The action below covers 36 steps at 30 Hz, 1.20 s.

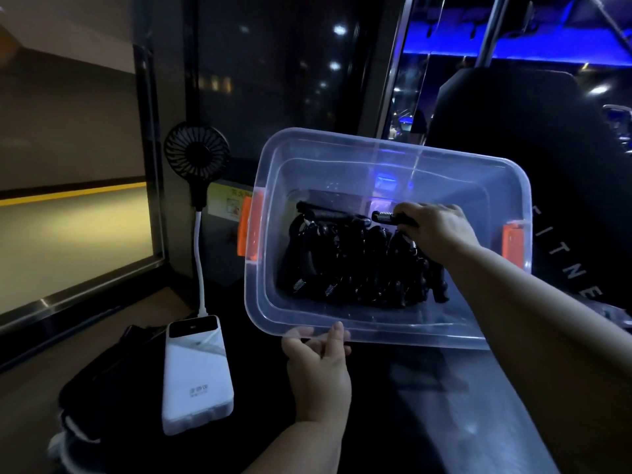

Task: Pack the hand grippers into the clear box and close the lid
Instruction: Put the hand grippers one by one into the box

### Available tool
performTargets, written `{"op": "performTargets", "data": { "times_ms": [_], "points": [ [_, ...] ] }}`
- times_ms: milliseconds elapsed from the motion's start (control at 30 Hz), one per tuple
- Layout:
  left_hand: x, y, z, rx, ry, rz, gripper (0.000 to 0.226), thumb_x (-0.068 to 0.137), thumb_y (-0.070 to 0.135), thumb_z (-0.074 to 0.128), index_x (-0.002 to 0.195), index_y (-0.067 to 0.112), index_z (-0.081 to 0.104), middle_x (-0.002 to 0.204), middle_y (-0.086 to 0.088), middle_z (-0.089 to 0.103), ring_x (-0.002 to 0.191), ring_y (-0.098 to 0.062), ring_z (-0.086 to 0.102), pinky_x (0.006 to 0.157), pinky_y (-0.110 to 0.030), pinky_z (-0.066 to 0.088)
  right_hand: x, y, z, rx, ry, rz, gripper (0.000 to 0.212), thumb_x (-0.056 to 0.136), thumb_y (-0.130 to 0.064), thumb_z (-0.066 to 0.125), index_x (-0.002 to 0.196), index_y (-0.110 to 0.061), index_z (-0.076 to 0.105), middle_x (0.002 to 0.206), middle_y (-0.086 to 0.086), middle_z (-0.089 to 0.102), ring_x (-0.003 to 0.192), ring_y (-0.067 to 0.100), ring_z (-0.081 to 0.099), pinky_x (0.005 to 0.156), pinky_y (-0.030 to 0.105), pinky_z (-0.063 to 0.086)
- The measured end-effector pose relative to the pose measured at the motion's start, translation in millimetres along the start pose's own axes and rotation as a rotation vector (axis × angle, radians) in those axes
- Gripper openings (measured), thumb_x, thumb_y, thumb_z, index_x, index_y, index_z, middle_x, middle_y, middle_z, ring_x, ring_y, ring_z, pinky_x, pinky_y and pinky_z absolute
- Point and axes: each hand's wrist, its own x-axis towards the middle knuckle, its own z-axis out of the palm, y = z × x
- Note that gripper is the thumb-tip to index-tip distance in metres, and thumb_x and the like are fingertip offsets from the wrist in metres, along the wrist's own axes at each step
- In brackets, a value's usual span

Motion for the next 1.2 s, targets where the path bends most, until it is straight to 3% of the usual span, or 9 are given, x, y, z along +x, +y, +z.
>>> {"op": "performTargets", "data": {
  "times_ms": [233, 333, 433, 533, 633, 967, 1200],
  "points": [
    [-0.1, -1.4, 0.3, 0.041, 0.011, 0.022, 0.024, 0.091, 0.023, 0.06, 0.101, 0.018, 0.039, 0.076, 0.001, 0.072, 0.068, -0.005, 0.066, 0.071, -0.029, 0.054, 7.4, 4.9, 21.8, -0.021, -0.034, 0.013, 0.027, 0.095, -0.043, 0.049, 0.115, -0.028, 0.058, 0.108, 0.0, 0.068, 0.092, 0.031, 0.062, 0.088, 0.035, 0.04],
    [-0.5, -2.2, -0.3, 0.048, 0.015, 0.022, 0.025, 0.09, 0.025, 0.061, 0.101, 0.018, 0.04, 0.075, 0.006, 0.073, 0.066, -0.009, 0.066, 0.072, -0.032, 0.055, 12.3, 10.3, 32.5, -0.06, -0.077, 0.019, 0.027, 0.096, -0.043, 0.045, 0.117, -0.029, 0.055, 0.113, 0.0, 0.067, 0.102, 0.027, 0.061, 0.102, 0.037, 0.029],
    [-0.8, -1.7, 0.0, 0.048, 0.014, 0.02, 0.024, 0.09, 0.023, 0.06, 0.097, 0.02, 0.038, 0.075, 0.012, 0.072, 0.06, -0.005, 0.062, 0.074, -0.036, 0.055, 12.2, 15.2, 44.9, -0.075, -0.186, -0.001, 0.032, 0.098, -0.045, 0.039, 0.124, -0.029, 0.048, 0.131, -0.004, 0.058, 0.124, 0.02, 0.05, 0.113, 0.043, 0.014],
    [-1.1, -0.6, 0.6, 0.054, 0.013, 0.024, 0.024, 0.09, 0.023, 0.06, 0.097, 0.021, 0.037, 0.076, 0.015, 0.072, 0.06, -0.002, 0.061, 0.076, -0.036, 0.055, 9.9, 13.6, 48.8, -0.029, -0.232, 0.02, 0.04, 0.1, -0.047, 0.032, 0.134, -0.03, 0.04, 0.146, -0.008, 0.044, 0.142, 0.011, 0.027, 0.117, 0.046, -0.002],
    [-1.5, 0.3, 1.0, 0.049, 0.016, 0.025, 0.024, 0.09, 0.024, 0.06, 0.097, 0.021, 0.038, 0.076, 0.015, 0.071, 0.061, -0.001, 0.062, 0.077, -0.035, 0.055, 10.2, 11.5, 49.3, -0.03, -0.238, 0.04, 0.043, 0.1, -0.048, 0.028, 0.138, -0.029, 0.036, 0.15, -0.004, 0.038, 0.145, 0.009, 0.019, 0.116, 0.049, -0.011],
    [-1.3, -0.3, 2.4, 0.044, 0.027, 0.012, 0.027, 0.09, 0.026, 0.061, 0.103, 0.017, 0.039, 0.077, 0.015, 0.072, 0.063, -0.004, 0.062, 0.078, -0.036, 0.055, 10.6, 12.6, 48.5, -0.013, -0.248, 0.083, 0.06, 0.094, -0.059, 0.023, 0.148, -0.034, 0.019, 0.153, -0.004, 0.033, 0.145, 0.009, 0.019, 0.117, 0.05, -0.01],
    [-1.0, -0.5, 3.2, 0.024, 0.05, 0.008, 0.028, 0.089, 0.023, 0.062, 0.102, 0.015, 0.039, 0.074, 0.001, 0.072, 0.063, -0.011, 0.061, 0.073, -0.033, 0.053, -1.1, 11.8, 33.8, -0.053, -0.256, 0.113, 0.064, 0.092, -0.062, 0.034, 0.146, -0.029, 0.023, 0.152, 0.0, 0.034, 0.144, 0.018, 0.023, 0.117, 0.055, -0.004]
  ]
}}
